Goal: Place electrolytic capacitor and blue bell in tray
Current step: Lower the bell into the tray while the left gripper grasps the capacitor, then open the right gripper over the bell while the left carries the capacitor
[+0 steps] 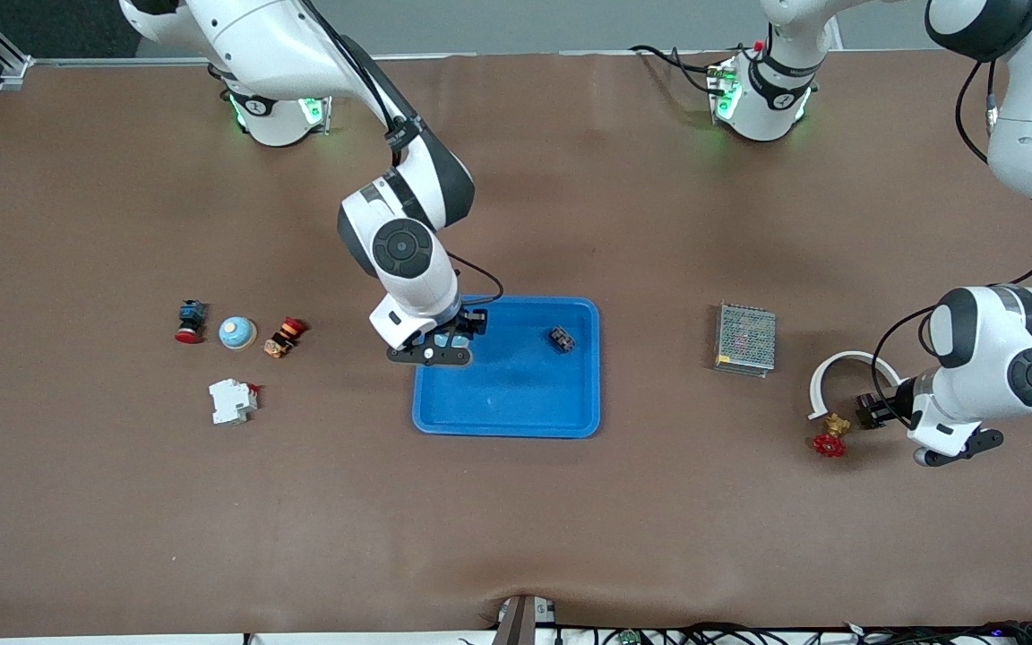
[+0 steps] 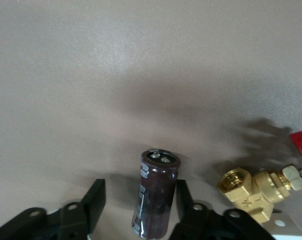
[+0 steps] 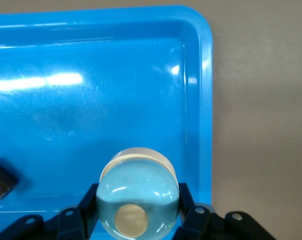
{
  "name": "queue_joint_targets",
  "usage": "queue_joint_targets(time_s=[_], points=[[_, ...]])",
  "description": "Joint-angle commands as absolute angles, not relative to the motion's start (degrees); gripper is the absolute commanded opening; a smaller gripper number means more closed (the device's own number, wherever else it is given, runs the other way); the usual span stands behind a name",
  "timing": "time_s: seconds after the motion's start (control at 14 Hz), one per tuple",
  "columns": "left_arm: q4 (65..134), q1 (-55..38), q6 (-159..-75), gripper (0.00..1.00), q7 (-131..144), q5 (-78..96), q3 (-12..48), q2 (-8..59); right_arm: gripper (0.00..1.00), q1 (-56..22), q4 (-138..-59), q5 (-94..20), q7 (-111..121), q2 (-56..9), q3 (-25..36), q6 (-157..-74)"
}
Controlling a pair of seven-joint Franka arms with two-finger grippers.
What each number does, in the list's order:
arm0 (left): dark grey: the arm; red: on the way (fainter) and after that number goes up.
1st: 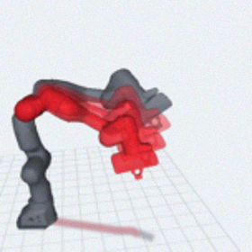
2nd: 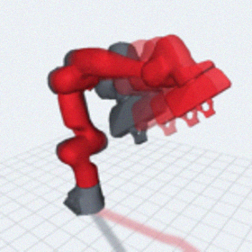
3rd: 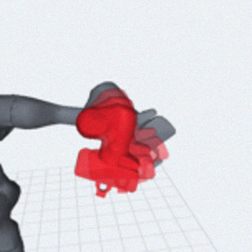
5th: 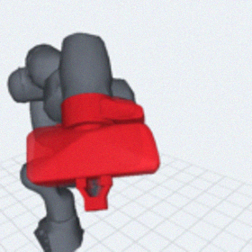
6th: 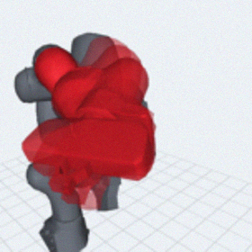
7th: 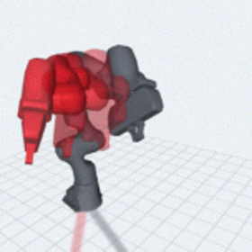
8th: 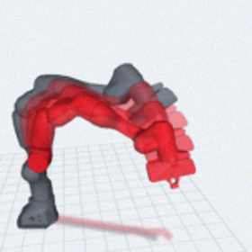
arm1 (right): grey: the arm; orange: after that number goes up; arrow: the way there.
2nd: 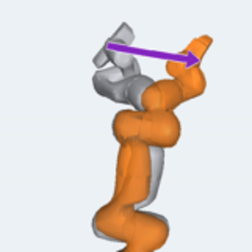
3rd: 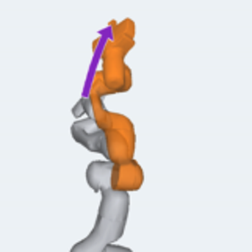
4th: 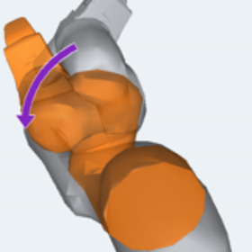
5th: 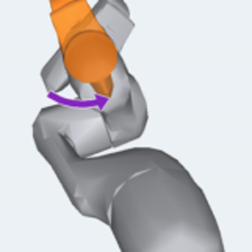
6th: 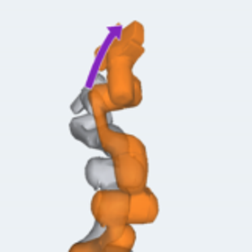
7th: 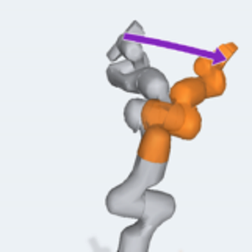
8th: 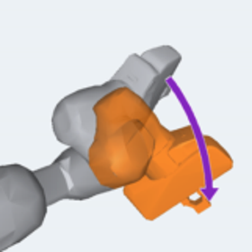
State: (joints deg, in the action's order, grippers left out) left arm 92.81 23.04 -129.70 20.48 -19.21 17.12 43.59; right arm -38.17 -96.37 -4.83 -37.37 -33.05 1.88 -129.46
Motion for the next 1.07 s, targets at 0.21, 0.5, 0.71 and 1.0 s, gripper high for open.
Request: queue_joint_targets(time_s=[0.21, 0.5, 0.71, 1.0], points=[[93.1, 23.6, -130.0, 0.00, 19.8, -20.5, 18.2, 42.6, 0.41, -40.5, -100.5, -3.8, -39.3, -34.2, 2.5, -136.5], [92.5, 23.7, -125.9, 0.00, 19.9, -20.0, 20.2, 38.8, 0.41, -41.0, -100.5, -3.8, -39.3, -36.1, 2.5, -138.2], [91.7, 23.4, -125.6, 0.00, 21.2, -19.9, 22.5, 37.6, 0.42, -41.7, -100.5, -3.8, -39.3, -36.9, 2.5, -139.0], [90.5, 23.0, -125.5, 0.00, 26.6, -19.8, 26.6, 37.6, 0.42, -42.0, -100.5, -3.8, -39.3, -37.9, 2.5, -139.5]])
